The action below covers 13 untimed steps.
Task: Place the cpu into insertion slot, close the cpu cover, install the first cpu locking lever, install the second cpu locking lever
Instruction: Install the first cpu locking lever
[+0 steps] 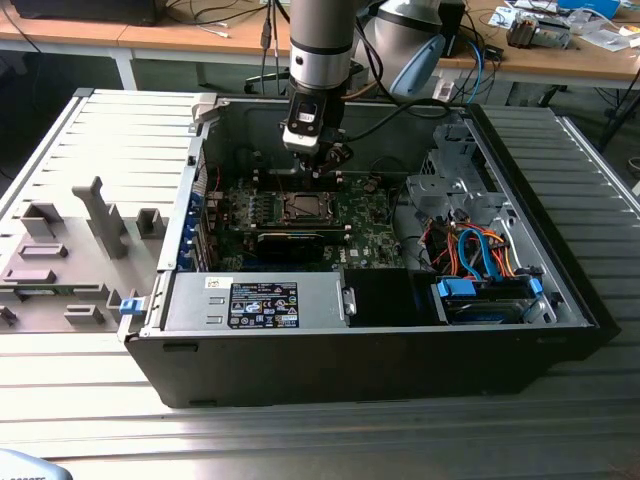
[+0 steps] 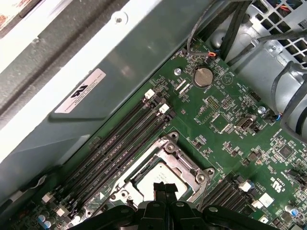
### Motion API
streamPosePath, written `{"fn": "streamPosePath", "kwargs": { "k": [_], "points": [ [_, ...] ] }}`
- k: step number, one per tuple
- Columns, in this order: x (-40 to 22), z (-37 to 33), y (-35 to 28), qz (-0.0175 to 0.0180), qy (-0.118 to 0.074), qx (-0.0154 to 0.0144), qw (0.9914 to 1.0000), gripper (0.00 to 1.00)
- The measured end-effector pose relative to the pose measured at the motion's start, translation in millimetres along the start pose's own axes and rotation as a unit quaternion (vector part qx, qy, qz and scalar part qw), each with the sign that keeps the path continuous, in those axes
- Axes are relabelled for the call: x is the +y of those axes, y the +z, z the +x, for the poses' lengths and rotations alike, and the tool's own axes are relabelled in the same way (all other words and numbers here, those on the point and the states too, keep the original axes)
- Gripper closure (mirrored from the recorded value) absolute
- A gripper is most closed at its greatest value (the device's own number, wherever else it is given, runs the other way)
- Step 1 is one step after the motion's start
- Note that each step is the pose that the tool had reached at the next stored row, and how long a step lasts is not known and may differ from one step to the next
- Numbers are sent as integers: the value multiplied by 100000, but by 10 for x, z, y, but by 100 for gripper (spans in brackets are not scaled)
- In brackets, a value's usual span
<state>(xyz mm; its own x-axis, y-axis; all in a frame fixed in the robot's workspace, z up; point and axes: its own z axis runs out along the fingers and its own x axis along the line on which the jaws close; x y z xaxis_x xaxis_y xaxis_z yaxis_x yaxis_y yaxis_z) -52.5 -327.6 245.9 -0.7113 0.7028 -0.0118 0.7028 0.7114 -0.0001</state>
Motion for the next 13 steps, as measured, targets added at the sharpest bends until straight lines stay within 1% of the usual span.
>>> {"fn": "streamPosePath", "kwargs": {
  "k": [13],
  "points": [
    [0,0,3,-11,-770,0,99997,89]
  ]
}}
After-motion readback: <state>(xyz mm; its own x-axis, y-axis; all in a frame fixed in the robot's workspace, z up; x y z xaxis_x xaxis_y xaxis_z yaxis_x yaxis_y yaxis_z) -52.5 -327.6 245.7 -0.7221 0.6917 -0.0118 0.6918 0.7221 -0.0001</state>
